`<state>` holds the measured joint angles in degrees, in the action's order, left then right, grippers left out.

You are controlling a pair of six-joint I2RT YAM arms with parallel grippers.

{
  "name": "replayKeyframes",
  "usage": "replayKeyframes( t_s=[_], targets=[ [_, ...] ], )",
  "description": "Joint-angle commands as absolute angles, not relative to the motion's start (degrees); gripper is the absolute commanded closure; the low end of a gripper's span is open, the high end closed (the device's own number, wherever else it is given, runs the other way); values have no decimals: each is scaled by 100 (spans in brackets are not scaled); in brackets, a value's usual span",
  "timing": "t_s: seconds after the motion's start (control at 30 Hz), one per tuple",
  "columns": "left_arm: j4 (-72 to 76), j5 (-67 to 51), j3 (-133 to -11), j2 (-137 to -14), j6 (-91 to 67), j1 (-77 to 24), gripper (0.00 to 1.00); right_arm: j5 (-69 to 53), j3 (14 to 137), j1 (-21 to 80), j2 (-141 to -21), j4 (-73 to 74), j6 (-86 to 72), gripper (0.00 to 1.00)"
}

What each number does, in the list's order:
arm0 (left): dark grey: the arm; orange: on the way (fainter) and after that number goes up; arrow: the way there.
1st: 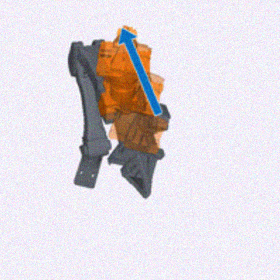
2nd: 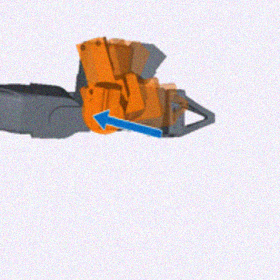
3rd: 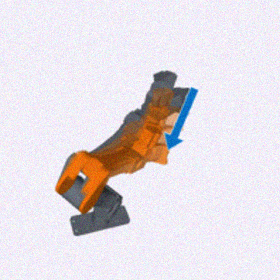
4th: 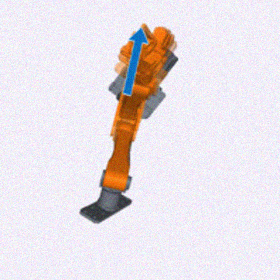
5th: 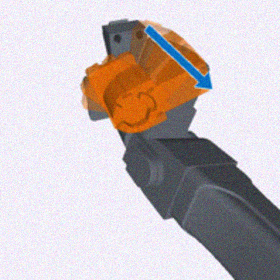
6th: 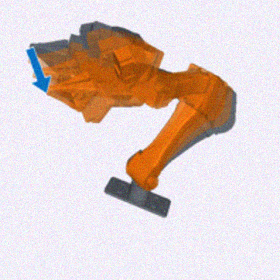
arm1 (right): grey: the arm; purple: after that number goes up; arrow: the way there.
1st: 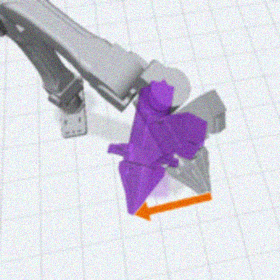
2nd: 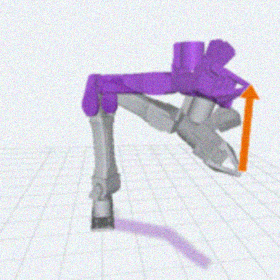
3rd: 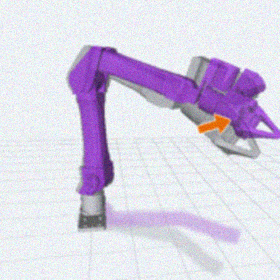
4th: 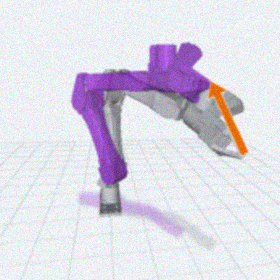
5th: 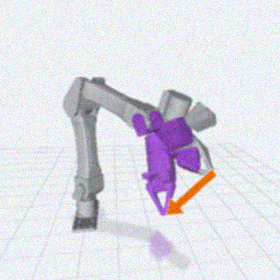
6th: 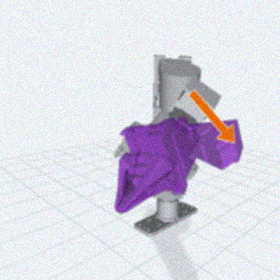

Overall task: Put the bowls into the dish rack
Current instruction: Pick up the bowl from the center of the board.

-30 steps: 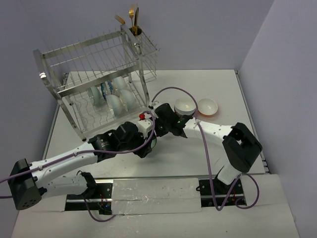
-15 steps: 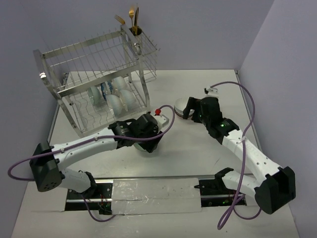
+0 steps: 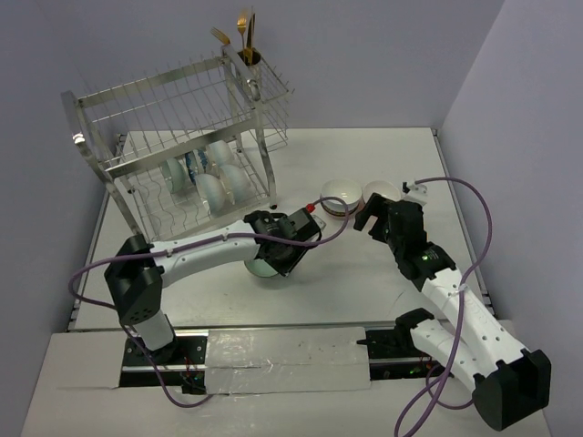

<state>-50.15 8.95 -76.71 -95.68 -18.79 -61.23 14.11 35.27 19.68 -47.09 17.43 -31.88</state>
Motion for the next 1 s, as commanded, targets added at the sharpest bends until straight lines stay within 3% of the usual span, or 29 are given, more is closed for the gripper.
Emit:
replayKeyframes(
  t_s=[0.0,0.63,0.97],
  targets=[
    [-5440,1213,-8155,-9843,-1986,-6170,63,1521,3428,1907,-4597,1494,-3191,0],
    [-5713,1195,-8569,-10898,-1872,-6214,71,1512,3226,1863,-4386,1406,-3146,0],
    [-5713,1414,-8587,-10873,-1977,-6205,91,1512,3208,1863,-4359,1406,-3138,0]
  ],
)
